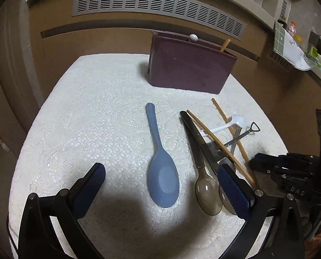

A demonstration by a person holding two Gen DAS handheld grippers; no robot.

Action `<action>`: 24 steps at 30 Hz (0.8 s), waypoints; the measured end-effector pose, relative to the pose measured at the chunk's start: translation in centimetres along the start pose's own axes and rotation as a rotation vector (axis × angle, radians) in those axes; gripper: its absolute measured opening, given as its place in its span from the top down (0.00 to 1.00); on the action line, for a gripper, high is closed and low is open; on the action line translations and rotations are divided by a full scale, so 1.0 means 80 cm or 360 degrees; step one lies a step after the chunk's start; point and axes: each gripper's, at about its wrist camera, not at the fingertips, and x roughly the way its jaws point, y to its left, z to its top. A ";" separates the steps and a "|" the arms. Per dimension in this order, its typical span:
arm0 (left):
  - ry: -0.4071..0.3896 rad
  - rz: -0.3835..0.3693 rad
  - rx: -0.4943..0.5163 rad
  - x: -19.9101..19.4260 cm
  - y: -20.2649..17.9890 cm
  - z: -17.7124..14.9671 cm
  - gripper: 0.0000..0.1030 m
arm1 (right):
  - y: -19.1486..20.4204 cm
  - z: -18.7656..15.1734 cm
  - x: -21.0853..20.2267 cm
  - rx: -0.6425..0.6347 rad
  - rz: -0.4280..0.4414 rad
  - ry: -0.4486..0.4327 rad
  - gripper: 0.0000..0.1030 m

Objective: Organize utensils
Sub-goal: 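Grasp a second wooden chopstick with the right tool while the left tool approaches the dark spoons, then grasp the translucent brown spoon by its handle with the left tool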

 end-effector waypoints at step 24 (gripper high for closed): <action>0.0288 -0.0135 0.0095 0.067 -0.063 0.055 0.38 | -0.068 -0.027 -0.029 0.0235 -0.0052 0.0000 0.95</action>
